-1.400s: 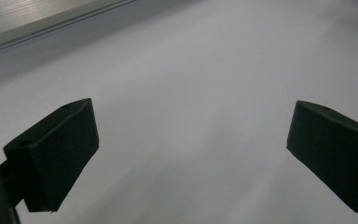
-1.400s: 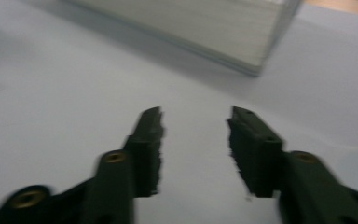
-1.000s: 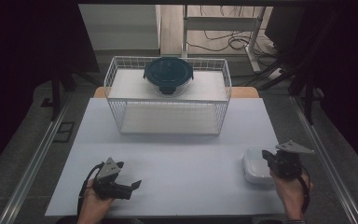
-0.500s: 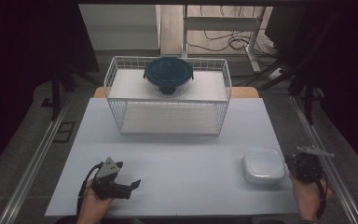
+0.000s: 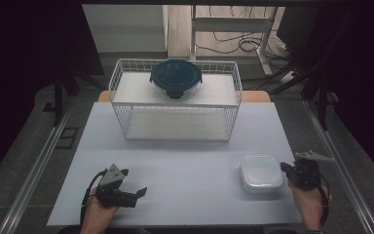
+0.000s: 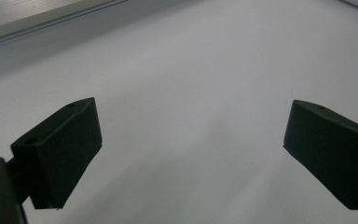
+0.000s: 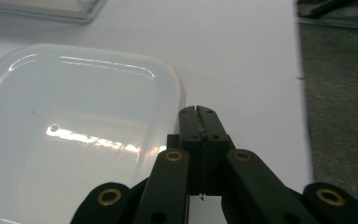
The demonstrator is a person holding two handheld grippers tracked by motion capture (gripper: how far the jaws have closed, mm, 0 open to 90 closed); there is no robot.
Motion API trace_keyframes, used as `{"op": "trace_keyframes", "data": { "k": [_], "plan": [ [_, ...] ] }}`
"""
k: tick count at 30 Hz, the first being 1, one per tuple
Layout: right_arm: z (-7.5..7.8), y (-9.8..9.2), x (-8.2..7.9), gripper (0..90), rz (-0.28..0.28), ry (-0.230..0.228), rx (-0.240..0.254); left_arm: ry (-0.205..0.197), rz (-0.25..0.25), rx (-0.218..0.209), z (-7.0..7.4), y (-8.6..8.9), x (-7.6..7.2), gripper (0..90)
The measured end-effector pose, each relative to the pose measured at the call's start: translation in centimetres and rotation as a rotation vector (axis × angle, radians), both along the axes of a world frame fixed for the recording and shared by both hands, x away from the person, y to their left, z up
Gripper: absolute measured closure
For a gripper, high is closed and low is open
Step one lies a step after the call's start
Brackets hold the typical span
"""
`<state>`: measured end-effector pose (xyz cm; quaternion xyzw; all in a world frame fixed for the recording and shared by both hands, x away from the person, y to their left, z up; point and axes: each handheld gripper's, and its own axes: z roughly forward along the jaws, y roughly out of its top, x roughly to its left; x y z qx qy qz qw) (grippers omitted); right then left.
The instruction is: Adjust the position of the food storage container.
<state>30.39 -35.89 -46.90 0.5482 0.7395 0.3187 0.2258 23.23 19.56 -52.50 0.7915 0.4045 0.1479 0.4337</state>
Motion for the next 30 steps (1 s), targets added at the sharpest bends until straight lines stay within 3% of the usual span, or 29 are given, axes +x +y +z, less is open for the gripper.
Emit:
{"op": "trace_keyframes", "data": {
  "k": [11, 15, 20, 22, 30],
  "plan": [
    [-0.4, 4.9, -0.4, 89.7, 0.183, 0.068, 0.060, 0.005, 0.000, -0.006, 0.0, 0.0, 0.0, 3.9],
    [-0.5, 6.5, -0.6, 89.7, 0.229, 0.088, 0.055, 0.003, -0.001, -0.008, 0.0, 0.0, 0.0, 4.0],
    [-0.9, 9.8, -1.1, 89.7, 0.333, 0.128, 0.061, -0.010, -0.006, -0.006, 0.1, 0.0, -0.1, 4.7],
    [-0.9, 10.2, -1.2, 89.7, 0.345, 0.131, 0.058, -0.008, -0.005, -0.006, 0.1, 0.0, -0.1, 4.8],
    [-1.6, 13.7, -2.0, 89.6, 0.469, 0.175, 0.095, 0.003, -0.004, -0.012, 0.1, 0.1, 0.0, 4.8]
  ]
}}
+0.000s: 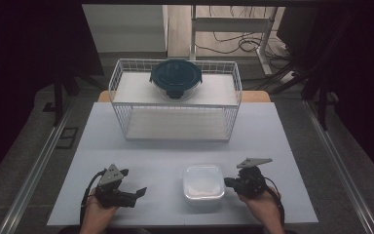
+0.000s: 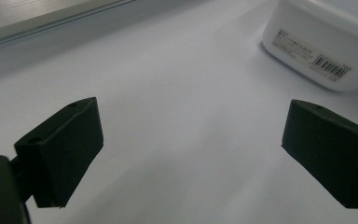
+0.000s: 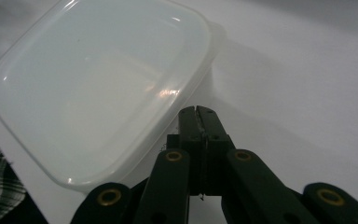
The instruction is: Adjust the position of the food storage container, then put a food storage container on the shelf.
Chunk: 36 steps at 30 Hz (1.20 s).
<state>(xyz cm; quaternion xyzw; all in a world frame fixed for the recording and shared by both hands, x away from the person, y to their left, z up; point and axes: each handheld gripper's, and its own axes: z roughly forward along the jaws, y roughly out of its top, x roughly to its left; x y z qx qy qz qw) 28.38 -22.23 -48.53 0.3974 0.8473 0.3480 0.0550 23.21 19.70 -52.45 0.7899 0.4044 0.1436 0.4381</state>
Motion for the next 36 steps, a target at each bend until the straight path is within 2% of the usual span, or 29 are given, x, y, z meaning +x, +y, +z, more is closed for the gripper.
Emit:
{"op": "trace_keyframes", "data": {
  "k": [8, 12, 15, 18, 21, 23, 29, 33, 36],
  "plan": [
    [-0.5, 3.3, 0.2, 89.7, 0.050, -0.030, 0.004, 0.003, 0.004, -0.005, 0.0, 0.1, 0.1, 4.9],
    [-0.7, 4.7, 0.2, 89.6, 0.079, -0.020, 0.025, 0.005, 0.000, -0.005, 0.0, 0.1, 0.1, 4.9],
    [-1.0, 5.8, -0.1, 89.6, 0.111, -0.018, 0.021, 0.011, -0.005, -0.009, 0.0, 0.0, 0.1, 5.0],
    [-0.8, 5.8, -0.2, 87.4, 0.120, -0.035, -0.001, 0.028, -0.010, -0.021, 0.0, 0.1, 0.1, 5.0],
    [-0.5, 4.8, -0.2, 79.3, 0.093, -0.074, -0.034, 0.045, -0.016, -0.038, 0.1, 0.2, 0.1, 5.5],
    [-0.5, 3.8, -0.1, 72.7, 0.075, -0.076, -0.023, 0.048, -0.019, -0.037, 0.1, 0.2, 0.1, 6.2],
    [-1.0, 2.3, 0.0, 37.9, 0.058, -0.090, -0.023, 0.064, -0.024, -0.007, 0.0, 0.0, 0.2, 6.1],
    [-0.7, 2.3, 0.0, 26.1, 0.036, -0.108, 0.007, 0.090, -0.032, -0.001, -0.1, -0.1, 0.4, 2.5],
    [-0.3, 2.5, -0.2, 22.7, 0.036, -0.116, -0.007, 0.103, -0.036, -0.014, 0.0, -0.1, 0.3, 2.4]
  ]
}}
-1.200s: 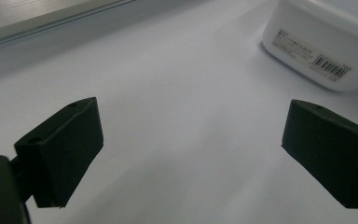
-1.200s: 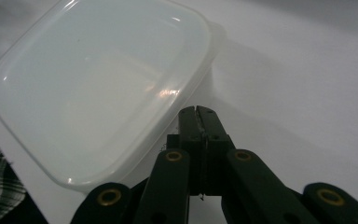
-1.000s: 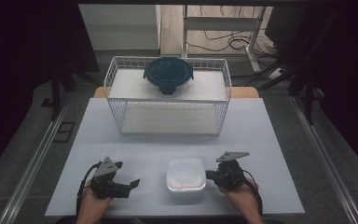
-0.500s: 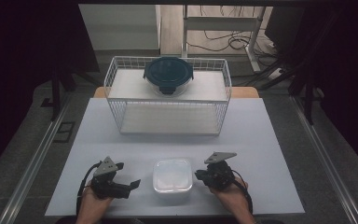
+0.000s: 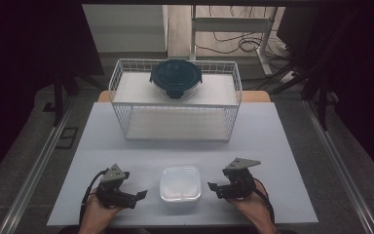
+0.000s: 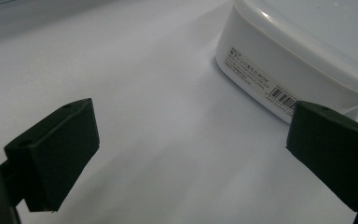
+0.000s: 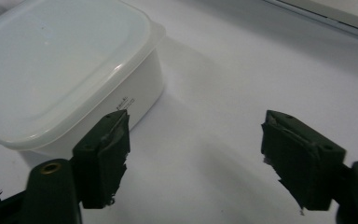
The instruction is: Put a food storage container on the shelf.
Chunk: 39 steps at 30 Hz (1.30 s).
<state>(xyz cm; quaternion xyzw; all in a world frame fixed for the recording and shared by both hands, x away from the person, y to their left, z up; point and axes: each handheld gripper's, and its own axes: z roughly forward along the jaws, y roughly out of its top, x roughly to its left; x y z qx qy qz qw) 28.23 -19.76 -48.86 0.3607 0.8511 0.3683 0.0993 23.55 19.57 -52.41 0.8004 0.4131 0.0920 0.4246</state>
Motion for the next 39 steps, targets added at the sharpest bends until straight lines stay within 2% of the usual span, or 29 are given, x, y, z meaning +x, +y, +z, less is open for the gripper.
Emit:
{"op": "trace_keyframes", "data": {
  "k": [2, 5, 8, 11, 15, 22, 25, 27, 29, 31, 33, 34, 37, 39],
  "plan": [
    [0.2, 0.1, -0.1, 23.1, -0.008, -0.007, -0.005, -0.010, -0.010, -0.001, 0.3, -0.1, -0.1, 2.8],
    [0.5, 0.1, -0.3, 24.7, -0.009, -0.022, 0.013, -0.025, -0.022, 0.013, 0.8, -0.6, -0.3, 3.6],
    [1.1, 0.3, -0.5, 25.6, -0.005, -0.042, 0.054, -0.024, -0.041, -0.005, 1.3, -1.1, -0.3, 4.6],
    [1.4, 0.8, -0.7, 24.5, 0.015, -0.062, 0.068, -0.036, -0.060, -0.017, 1.8, -1.8, -0.3, 7.1],
    [1.5, 1.7, -0.9, 23.2, 0.038, -0.063, 0.069, -0.046, -0.077, -0.018, 2.3, -2.9, 0.1, 10.9],
    [1.3, 3.7, -0.8, 18.5, 0.083, -0.032, 0.093, -0.059, -0.106, -0.036, 3.0, -4.9, 1.4, 8.5],
    [0.9, 4.7, -0.7, 13.8, 0.106, -0.012, 0.076, -0.033, -0.124, -0.051, 2.8, -6.0, 2.3, 7.9],
    [0.4, 5.3, -0.5, 10.5, 0.113, 0.004, 0.055, -0.013, -0.136, -0.041, 2.4, -6.8, 2.7, 8.0],
    [0.0, 5.3, -0.3, 9.0, 0.112, 0.035, 0.074, 0.021, -0.147, -0.041, 1.8, -7.3, 3.0, 8.0],
    [-0.1, 5.3, 0.0, 9.2, 0.111, 0.071, 0.090, 0.076, -0.162, -0.096, 1.4, -7.2, 3.1, 8.3],
    [-0.4, 5.1, 0.2, 11.8, 0.125, 0.129, 0.122, 0.118, -0.174, -0.131, 1.1, -7.2, 3.0, 10.8],
    [-0.7, 5.1, 0.2, 12.5, 0.153, 0.199, 0.154, 0.131, -0.178, -0.137, 1.1, -7.1, 2.8, 11.3],
    [-0.6, 5.1, -0.1, 15.0, 0.146, 0.223, 0.143, 0.146, -0.171, -0.139, 1.3, -6.7, 2.0, 14.7],
    [-0.1, 4.9, -0.7, 22.2, 0.131, 0.216, 0.126, 0.150, -0.154, -0.156, 1.6, -6.1, 1.2, 25.2]
  ]
}}
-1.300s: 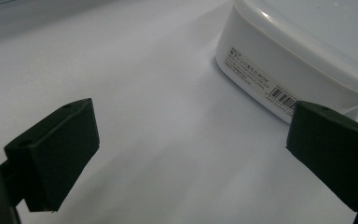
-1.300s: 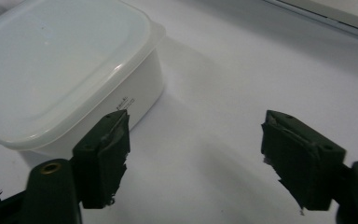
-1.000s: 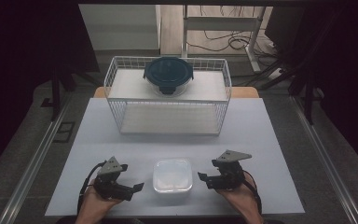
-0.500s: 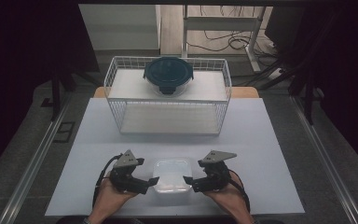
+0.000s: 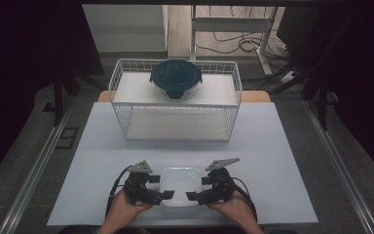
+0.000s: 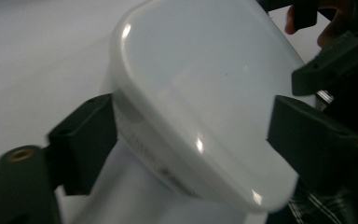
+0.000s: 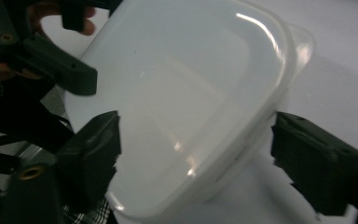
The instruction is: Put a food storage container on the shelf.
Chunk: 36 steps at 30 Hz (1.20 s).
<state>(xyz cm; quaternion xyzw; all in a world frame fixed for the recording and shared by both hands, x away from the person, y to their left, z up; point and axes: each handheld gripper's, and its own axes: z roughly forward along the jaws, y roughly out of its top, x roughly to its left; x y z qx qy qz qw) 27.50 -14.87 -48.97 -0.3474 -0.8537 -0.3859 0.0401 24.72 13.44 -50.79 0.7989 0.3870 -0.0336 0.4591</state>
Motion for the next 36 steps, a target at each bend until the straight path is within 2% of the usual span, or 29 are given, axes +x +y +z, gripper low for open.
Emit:
{"op": "trace_keyframes", "data": {
  "k": [3, 5, 8, 10, 13, 17, 19, 24, 27, 32, 36],
  "plan": [
    [0.5, -0.9, -0.5, 38.2, -0.047, 0.031, 0.014, -0.021, 0.029, -0.014, 0.4, 0.9, -1.3, 48.6],
    [0.8, -1.4, -0.7, 50.2, -0.073, 0.060, 0.030, -0.008, 0.027, -0.034, 0.6, 1.3, -1.4, 57.7],
    [1.7, -2.3, -0.9, 70.5, -0.106, 0.042, 0.078, -0.025, 0.079, -0.057, 0.9, 1.8, -1.1, 67.5],
    [1.9, -2.5, -0.8, 79.4, -0.119, 0.034, 0.108, -0.053, 0.111, -0.046, 1.3, 2.0, -1.1, 76.3],
    [1.7, -2.3, -0.8, 79.6, -0.137, 0.007, 0.112, -0.048, 0.137, -0.048, 1.1, 2.0, -1.2, 77.9],
    [1.4, -2.0, -1.3, 78.5, -0.162, -0.021, 0.129, -0.052, 0.136, -0.047, 0.9, 2.1, -1.8, 78.4],
    [1.1, -2.1, -1.3, 78.3, -0.170, -0.020, 0.139, -0.055, 0.141, -0.048, 0.9, 2.0, -2.0, 78.5],
    [1.1, -1.9, -1.5, 79.3, -0.184, -0.063, 0.115, -0.059, 0.166, -0.046, 1.0, 1.7, -1.7, 79.7],
    [1.2, -1.9, -1.3, 79.4, -0.197, -0.083, 0.121, -0.053, 0.175, -0.060, 1.0, 1.7, -1.3, 79.8],
    [1.9, -2.0, -1.1, 79.5, -0.208, -0.131, 0.150, -0.078, 0.189, -0.067, 1.6, 1.6, -0.8, 79.9],
    [2.7, -1.9, -0.7, 79.5, -0.213, -0.156, 0.152, -0.107, 0.201, -0.064, 2.4, 1.6, -0.2, 79.9]
  ]
}}
